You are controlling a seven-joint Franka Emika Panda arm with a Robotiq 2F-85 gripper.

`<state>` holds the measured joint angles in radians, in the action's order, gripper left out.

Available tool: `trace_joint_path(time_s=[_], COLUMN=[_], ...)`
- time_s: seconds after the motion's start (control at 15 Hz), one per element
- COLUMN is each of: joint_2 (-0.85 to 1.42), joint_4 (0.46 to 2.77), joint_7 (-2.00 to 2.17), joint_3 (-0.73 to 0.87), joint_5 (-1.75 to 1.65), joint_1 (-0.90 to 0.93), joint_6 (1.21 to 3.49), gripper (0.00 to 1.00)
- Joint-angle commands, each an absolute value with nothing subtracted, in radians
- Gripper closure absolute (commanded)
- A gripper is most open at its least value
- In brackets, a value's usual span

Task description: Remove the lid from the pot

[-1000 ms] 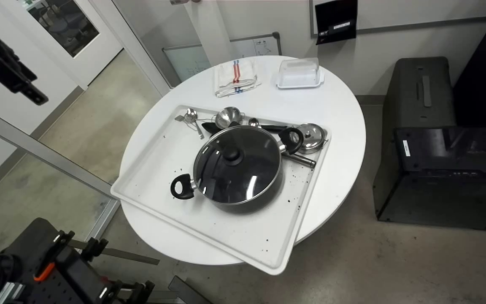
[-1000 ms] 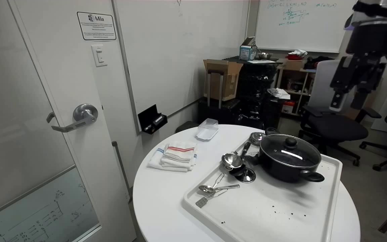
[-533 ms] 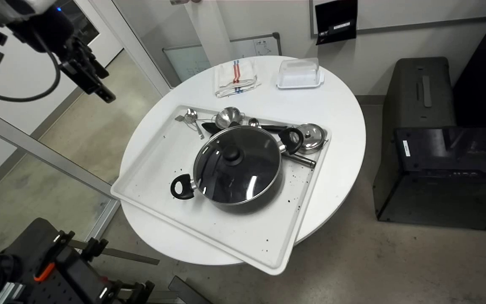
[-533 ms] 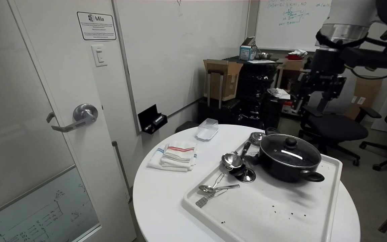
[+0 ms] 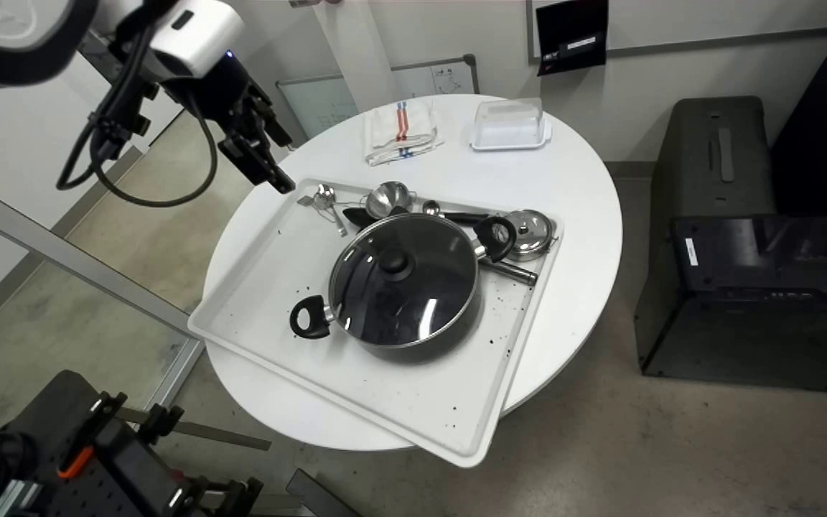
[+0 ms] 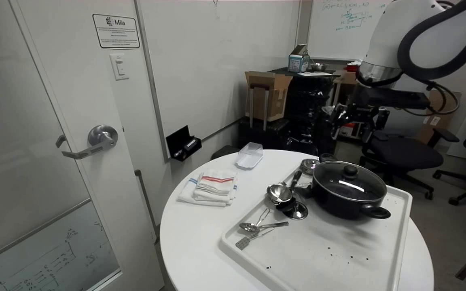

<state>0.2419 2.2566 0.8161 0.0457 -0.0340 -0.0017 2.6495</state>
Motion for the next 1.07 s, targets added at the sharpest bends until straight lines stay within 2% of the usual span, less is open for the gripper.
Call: trace_joint_path(time_s=[0.0,0.53,1.0], joint_2=[0.342,0.490,0.587], joint_4=[2.180,2.112,2.074], joint_7=[0.927,1.034,1.043], joint_3=[0.136,0.274,0.309], joint_5=[-0.085,-0.135,-0.120], joint_1=[0.043,0.100,0.117], joint_6=[2.679,2.681,2.662], gripper=[0.00,0.00,0.00])
